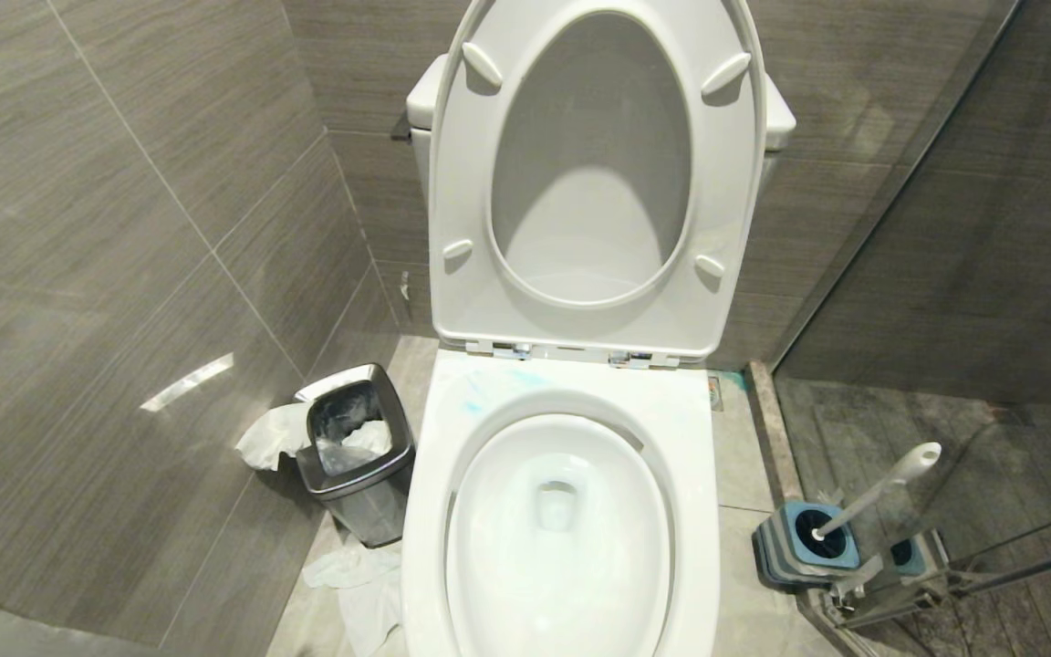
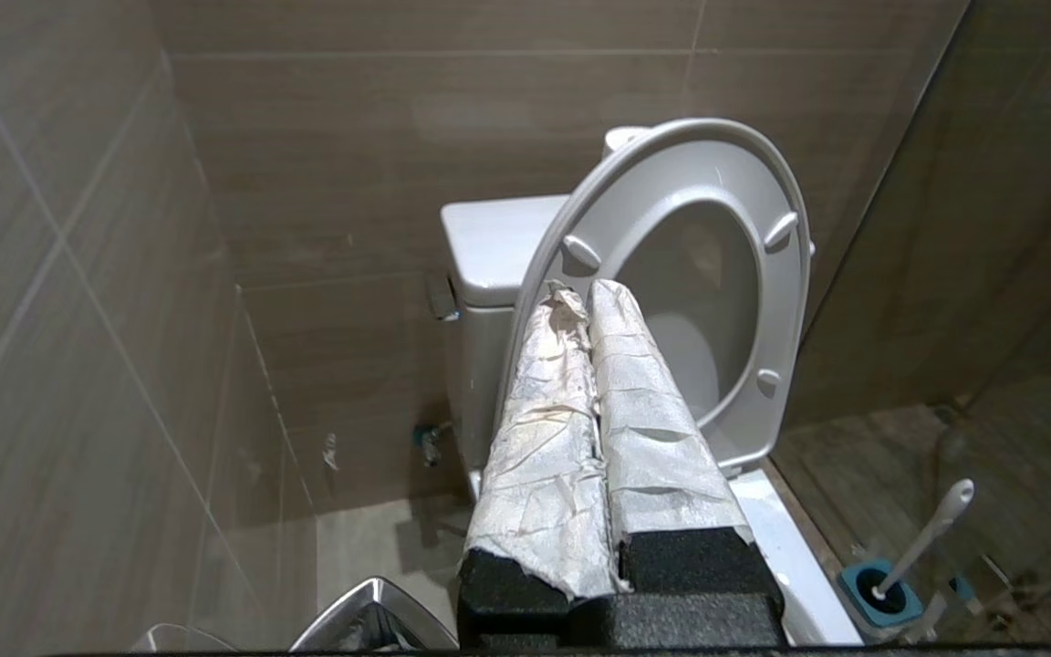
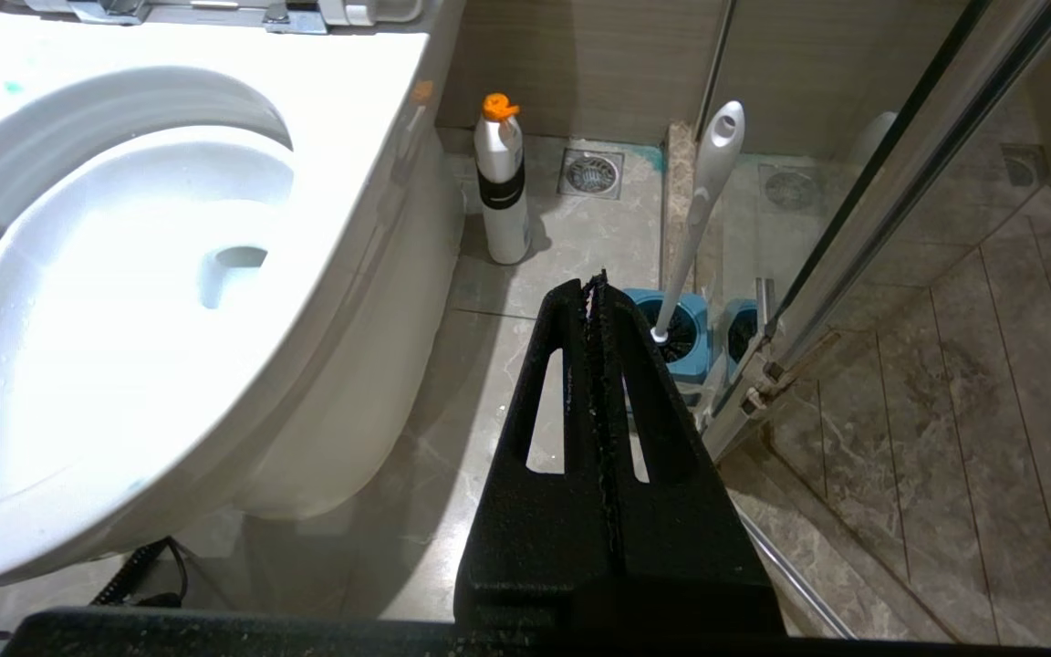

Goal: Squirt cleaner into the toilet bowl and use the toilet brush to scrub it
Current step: Pour in the cleaning agent

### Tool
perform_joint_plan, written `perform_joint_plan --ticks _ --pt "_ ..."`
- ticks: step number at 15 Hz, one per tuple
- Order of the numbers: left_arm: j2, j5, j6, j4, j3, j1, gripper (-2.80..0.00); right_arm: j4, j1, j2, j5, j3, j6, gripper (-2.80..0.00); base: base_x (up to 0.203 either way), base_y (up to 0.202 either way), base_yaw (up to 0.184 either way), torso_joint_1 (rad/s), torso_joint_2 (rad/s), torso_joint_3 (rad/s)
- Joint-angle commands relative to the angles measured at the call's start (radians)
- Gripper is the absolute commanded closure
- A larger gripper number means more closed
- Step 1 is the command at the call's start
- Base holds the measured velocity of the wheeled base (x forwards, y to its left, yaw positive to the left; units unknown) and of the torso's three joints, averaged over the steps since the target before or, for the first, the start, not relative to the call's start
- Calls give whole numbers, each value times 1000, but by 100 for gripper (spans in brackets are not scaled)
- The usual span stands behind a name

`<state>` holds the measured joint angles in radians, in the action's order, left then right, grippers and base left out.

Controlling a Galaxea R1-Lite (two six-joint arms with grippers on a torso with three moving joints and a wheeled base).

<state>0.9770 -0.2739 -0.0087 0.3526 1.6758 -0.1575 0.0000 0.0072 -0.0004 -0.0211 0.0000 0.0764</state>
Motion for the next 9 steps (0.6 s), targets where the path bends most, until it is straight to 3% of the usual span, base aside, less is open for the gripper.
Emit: perform_joint_plan --ticks 1,6,9 --pt "-53 -32 -4 1 4 73 0 0 0 0 0 0 0 0 0 0 0 0 0 0" --pt "-115 -36 -4 6 1 98 0 0 0 0 0 0 0 0 0 0 0 0 0 0" --pt "-190 -37 -2 68 -2 98 0 0 0 0 0 0 0 0 0 0 0 0 0 0"
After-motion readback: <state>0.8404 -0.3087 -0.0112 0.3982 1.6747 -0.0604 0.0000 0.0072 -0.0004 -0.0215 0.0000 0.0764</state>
